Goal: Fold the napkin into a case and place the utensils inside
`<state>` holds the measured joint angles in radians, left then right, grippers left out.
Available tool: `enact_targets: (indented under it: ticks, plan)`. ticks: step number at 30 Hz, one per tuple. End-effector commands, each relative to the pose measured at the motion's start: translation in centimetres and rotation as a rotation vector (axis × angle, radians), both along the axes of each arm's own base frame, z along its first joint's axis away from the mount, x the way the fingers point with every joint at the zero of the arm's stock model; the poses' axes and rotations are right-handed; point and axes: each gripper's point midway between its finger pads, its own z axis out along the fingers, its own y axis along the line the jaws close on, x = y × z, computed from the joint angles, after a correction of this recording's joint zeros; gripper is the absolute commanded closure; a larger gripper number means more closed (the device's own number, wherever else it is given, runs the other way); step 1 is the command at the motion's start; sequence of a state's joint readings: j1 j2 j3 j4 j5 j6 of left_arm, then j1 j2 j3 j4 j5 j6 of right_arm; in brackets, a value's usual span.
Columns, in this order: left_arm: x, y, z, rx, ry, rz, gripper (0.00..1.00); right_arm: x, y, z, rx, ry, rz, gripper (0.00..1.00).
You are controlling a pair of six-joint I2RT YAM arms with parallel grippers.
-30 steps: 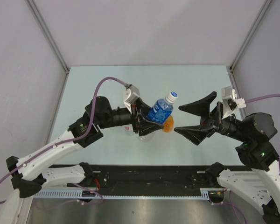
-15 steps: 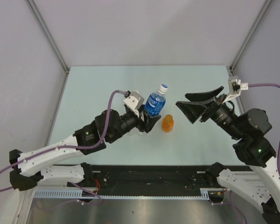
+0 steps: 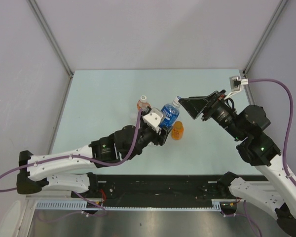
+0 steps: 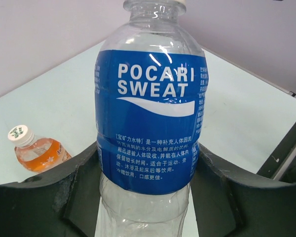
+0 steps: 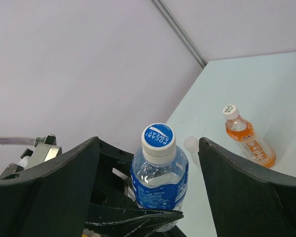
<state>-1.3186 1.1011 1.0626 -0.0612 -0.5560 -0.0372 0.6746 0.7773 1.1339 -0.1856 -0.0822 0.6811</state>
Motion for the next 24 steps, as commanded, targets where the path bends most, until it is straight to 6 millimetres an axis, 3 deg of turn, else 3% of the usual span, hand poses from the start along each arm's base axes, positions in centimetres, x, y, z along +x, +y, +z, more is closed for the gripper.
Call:
enact_targets:
  ticks: [1, 8, 16, 24]
  plan:
    - [0.3, 0.2, 1.2, -0.028, -0.040, 0.038, 1.00, 0.0, -0.2, 1.3, 0.037, -0.003, -0.023, 0.17]
    - [0.1, 0.0, 1.2, -0.003, -0.060, 0.038, 1.00, 0.5, 0.6, 0.6, 0.021, 0.018, -0.015, 0.27]
    - [0.0, 0.0, 1.1, 0.006, -0.067, 0.040, 1.00, 0.7, 1.2, 0.1, 0.012, 0.030, -0.003, 0.30]
    - [-0.2, -0.5, 1.4, -0.006, -0.077, 0.031, 1.00, 0.8, 1.2, 0.1, 0.008, 0.027, -0.011, 0.45]
